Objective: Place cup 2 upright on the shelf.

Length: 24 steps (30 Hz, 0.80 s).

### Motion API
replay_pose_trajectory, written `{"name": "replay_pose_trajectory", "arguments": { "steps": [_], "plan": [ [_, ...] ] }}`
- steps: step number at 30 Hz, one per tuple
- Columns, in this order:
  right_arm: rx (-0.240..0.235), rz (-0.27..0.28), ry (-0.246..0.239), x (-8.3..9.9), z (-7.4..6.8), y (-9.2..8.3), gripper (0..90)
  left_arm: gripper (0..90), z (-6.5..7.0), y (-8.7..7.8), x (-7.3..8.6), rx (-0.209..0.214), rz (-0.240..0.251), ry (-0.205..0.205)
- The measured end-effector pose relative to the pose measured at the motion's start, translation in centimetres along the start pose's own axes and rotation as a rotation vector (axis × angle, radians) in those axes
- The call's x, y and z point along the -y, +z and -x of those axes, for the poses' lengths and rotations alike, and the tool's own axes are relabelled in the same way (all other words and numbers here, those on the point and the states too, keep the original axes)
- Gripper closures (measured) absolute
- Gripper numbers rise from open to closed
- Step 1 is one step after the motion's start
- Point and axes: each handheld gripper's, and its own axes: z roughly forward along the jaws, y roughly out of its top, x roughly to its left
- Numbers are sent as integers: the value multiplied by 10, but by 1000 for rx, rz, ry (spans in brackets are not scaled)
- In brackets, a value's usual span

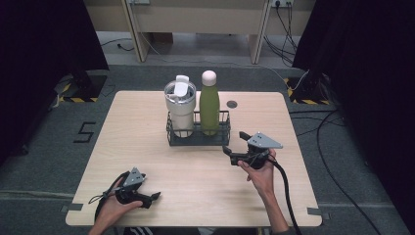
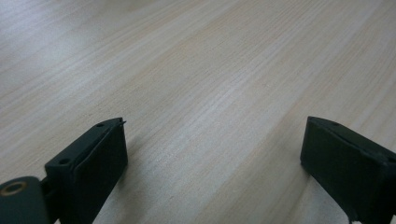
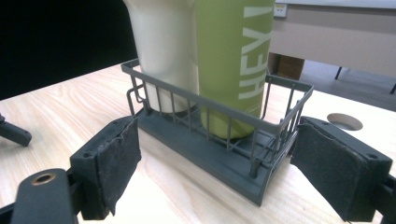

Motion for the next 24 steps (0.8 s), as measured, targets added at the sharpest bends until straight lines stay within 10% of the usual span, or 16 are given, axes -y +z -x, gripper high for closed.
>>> {"name": "replay_pose_trajectory", "arguments": {
  "steps": [24],
  "plan": [
    [-16, -31, 13, 19, -8, -15, 150, 66, 0, 0, 0, 0, 0, 0]
  ]
}}
